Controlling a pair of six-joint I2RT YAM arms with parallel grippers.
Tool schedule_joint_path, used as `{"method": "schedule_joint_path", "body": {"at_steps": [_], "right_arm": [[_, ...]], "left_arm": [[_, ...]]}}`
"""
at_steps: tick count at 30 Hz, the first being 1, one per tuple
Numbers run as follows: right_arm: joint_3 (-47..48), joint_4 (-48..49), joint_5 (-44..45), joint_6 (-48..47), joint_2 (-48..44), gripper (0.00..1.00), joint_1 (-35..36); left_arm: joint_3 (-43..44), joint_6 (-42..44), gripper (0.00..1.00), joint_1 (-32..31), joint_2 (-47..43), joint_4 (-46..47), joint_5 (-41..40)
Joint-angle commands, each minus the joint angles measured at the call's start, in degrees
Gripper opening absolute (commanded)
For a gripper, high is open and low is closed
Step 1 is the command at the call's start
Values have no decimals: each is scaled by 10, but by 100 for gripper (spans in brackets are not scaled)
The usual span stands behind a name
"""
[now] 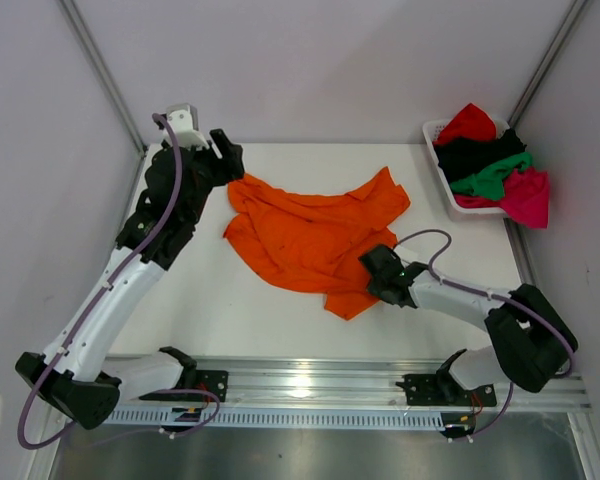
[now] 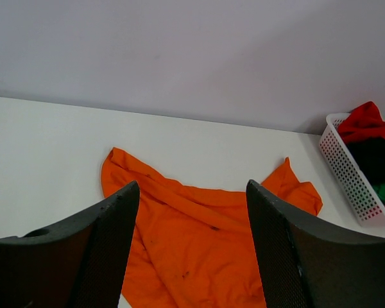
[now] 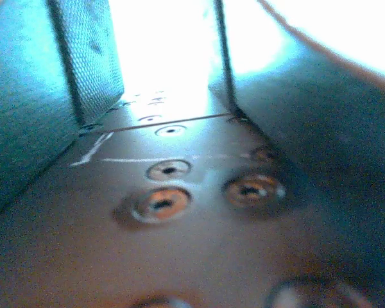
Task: Fold and stack the t-shirts
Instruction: Flatten the tshirt out
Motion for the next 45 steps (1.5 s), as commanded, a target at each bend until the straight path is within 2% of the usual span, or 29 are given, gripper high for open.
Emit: {"method": "schedule_joint_path", "body": {"at_steps": [1,6,16,21,25,33,35,36,39,45], "right_arm": [[-29,-74,3,31,-44,37,3],[-61,-97,8,43,-110,38,3],[-171,55,17,54,-236,38,6],[-198,115,19,43,-237,38,5],[-196,139,26,30,-209,38,5],[-214,250,31,7,-145,38,6],[-208,266,22,-3,-131,31,5],[-209,275,19,-7,-120,17,6],[-205,300,9,-24,-104,0,5],[-180,331,12,-75,-82,0,6]], "left_arm": [[-6,-9,71,-5,-14,5,11],[-7,-10,71,-9,-14,4,14],[-12,-10,71,-15,-22,1,12],[-10,-9,71,-17,-27,0,12],[-12,-10,71,-18,-28,-3,12],[-16,-6,71,-20,-25,-3,10],[-17,-4,70,-20,-27,-1,5],[-17,-2,70,-20,-28,1,3],[-17,-1,70,-20,-27,0,3],[-21,-2,70,-21,-18,0,8]]}}
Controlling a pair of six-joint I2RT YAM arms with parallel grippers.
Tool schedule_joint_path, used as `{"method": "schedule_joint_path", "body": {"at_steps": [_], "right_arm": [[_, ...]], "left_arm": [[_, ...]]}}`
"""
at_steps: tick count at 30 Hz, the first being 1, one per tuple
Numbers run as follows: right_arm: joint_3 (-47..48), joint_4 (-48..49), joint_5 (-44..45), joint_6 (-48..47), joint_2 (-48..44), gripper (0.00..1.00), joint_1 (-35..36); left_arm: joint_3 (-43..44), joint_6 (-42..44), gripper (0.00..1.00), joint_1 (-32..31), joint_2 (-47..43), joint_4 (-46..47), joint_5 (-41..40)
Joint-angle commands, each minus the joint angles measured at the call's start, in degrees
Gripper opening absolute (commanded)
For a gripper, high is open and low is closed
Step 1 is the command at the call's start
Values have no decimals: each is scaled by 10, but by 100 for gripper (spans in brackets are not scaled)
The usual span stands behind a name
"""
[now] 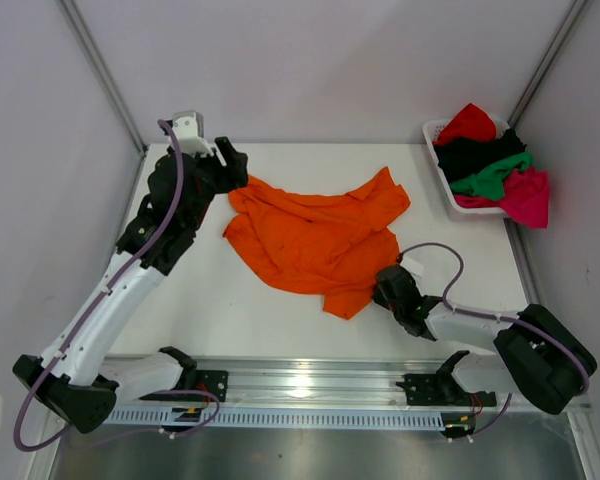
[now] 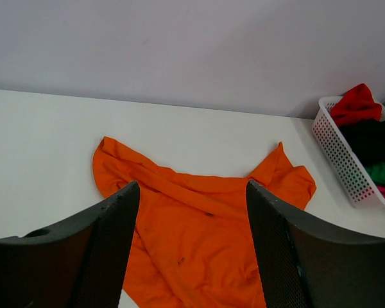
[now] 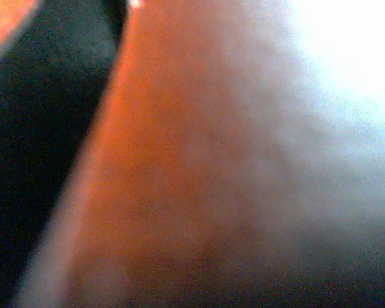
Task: Fold and stack the t-shirts
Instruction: Flatten the tshirt out
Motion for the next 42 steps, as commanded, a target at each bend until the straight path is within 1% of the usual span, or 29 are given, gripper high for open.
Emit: {"method": "schedule_joint_path", "body": {"at_steps": [1,10,17,24,28,29,31,33,37,42], "right_arm": [[36,29,5,-50,17,0,2],[102,37,22,-126,61,0,2],[149,52,11,-147,120,0,2],[170,80,-8,-163,182,0,2],[173,131,-8,-204,211,0,3],[173,165,-8,-217,217,0,3],[178,202,-2,-256,219,0,3],[200,214,-2,-290,223,0,3],[252,212,-3,-324,229,0,2],[310,195,7,-345,246,0,1]], "left_arm": [[-4,1,70,-5,-2,13,-1],[7,11,70,-10,27,2,12],[13,20,70,-14,43,-2,19],[9,23,70,-16,54,-2,25],[6,20,70,-19,67,-1,35],[7,20,69,-20,75,-2,37],[8,22,69,-23,83,-2,42],[15,21,69,-25,98,-8,45],[19,22,69,-30,121,-15,53],[34,24,69,-35,152,-27,55]]}}
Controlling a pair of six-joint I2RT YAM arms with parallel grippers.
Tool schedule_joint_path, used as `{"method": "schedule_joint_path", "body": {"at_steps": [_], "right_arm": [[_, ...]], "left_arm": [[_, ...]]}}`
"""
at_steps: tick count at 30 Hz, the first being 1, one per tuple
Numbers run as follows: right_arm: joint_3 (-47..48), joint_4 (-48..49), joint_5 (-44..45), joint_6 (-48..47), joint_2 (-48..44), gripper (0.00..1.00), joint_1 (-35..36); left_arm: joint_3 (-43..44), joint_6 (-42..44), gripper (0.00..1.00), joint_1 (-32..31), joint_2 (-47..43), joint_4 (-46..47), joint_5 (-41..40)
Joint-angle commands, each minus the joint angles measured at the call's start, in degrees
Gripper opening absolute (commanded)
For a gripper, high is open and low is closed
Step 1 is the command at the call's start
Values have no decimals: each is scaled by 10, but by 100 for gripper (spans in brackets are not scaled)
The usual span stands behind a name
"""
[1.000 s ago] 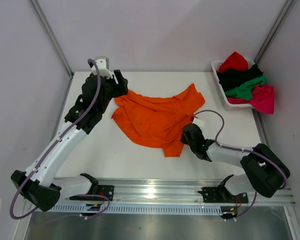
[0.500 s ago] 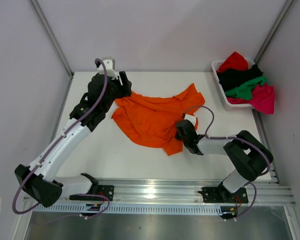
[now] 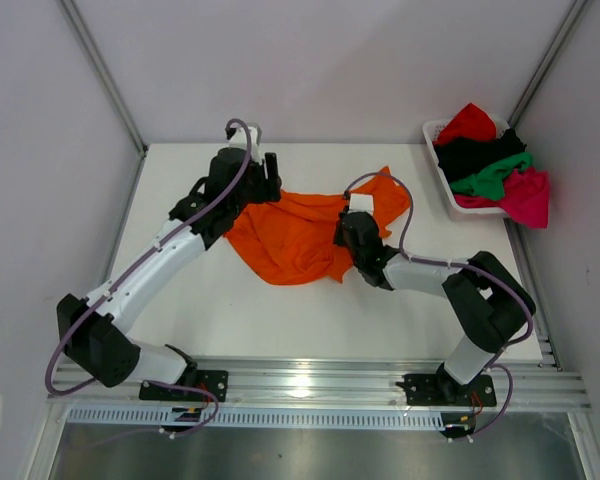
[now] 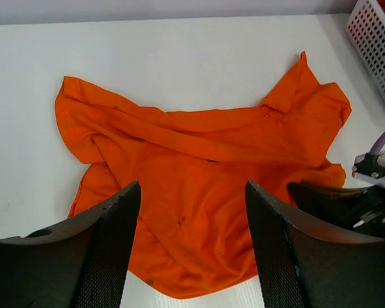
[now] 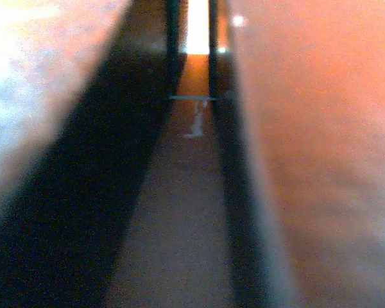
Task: Fold and stack the t-shirts
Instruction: Flatten the tshirt out
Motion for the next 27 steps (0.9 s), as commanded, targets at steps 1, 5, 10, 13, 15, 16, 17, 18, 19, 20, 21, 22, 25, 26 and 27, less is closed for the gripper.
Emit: {"method": "schedule_joint_path", "body": {"at_steps": [1,5,10,13,15,16,17,18,19,20,21,22,25,26,27], "right_arm": [[41,25,14,-39,15,0,0],[60,19,14,-34,35,0,-6],[79,2,13,-23,70,5,-6],[83,8,16,-22,90,18,-8],[78,23,13,-24,107,30,-10],[74,39,5,-24,111,32,-10],[69,47,-2,-23,118,36,-12],[67,56,-6,-20,121,37,-13],[65,59,-15,-18,122,37,-13],[61,63,-18,-18,123,37,-13],[59,64,-22,-16,123,37,-12],[58,65,-24,-14,122,38,-13],[46,67,-31,-13,113,37,-10],[43,66,-31,-14,110,37,-10],[35,62,-31,-14,105,37,-8]], "left_arm": [[27,9,69,-7,11,-2,12],[30,9,69,-12,21,-4,17],[33,10,69,-15,25,-9,21],[32,10,69,-17,26,-9,26],[29,10,69,-19,26,-9,31],[29,9,69,-22,27,-9,32],[29,9,69,-22,28,-9,34],[28,9,69,-25,32,-9,36],[27,10,69,-27,33,-9,36],[27,10,69,-29,35,-9,37],[27,10,69,-30,40,-9,38],[27,9,69,-33,42,-9,40],[29,8,69,-40,54,-9,42],[29,8,69,-43,59,-10,42],[29,8,69,-45,62,-10,42]]}}
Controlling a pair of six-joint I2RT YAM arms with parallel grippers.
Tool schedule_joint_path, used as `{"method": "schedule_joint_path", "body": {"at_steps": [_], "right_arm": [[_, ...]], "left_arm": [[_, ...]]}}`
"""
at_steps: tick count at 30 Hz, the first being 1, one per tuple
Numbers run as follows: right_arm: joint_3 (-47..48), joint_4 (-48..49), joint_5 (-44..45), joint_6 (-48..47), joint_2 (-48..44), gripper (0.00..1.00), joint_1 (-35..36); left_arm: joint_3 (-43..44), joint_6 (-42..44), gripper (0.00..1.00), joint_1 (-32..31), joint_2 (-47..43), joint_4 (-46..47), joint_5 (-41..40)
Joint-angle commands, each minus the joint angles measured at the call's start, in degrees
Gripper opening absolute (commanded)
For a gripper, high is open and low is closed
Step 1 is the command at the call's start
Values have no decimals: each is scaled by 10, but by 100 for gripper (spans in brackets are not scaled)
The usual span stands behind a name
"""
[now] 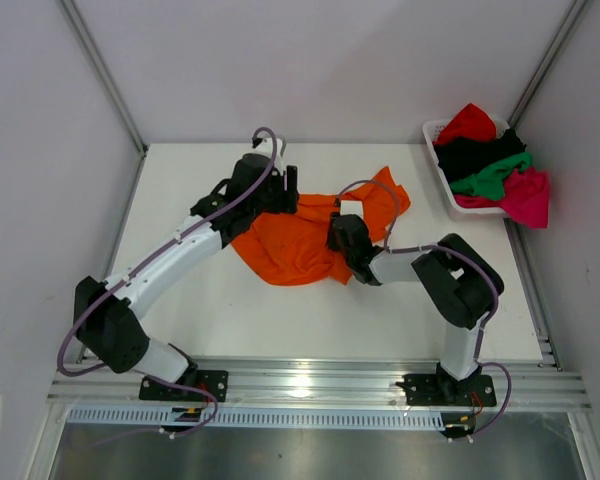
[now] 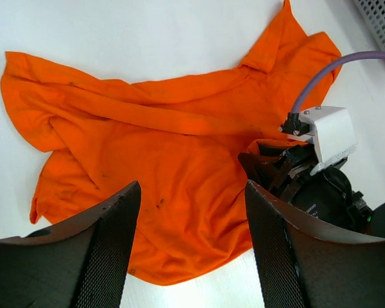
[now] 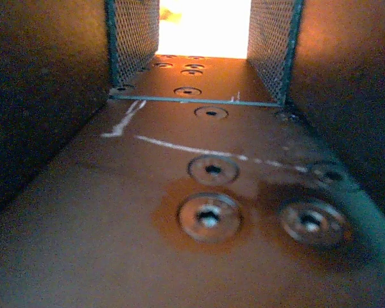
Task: Fold and stack the t-shirts
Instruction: Flatten the tshirt out
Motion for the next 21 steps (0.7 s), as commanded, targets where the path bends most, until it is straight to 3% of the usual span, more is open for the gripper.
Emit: {"method": "schedule_joint_path", "body": {"at_steps": [1,5,12,21], "right_arm": [[-21,21,-7,6,-29,37,5],[-45,-3,12,10,-71,37,15],[-53,-199,96,105,-168,37,28],[-117,-286,105,182,-268,37,36]], "left_arm": [[28,8,69,-16,20,2,11],[31,8,68,-26,33,0,8],[28,10,68,-27,26,5,7],[20,8,68,-28,25,6,12]]}}
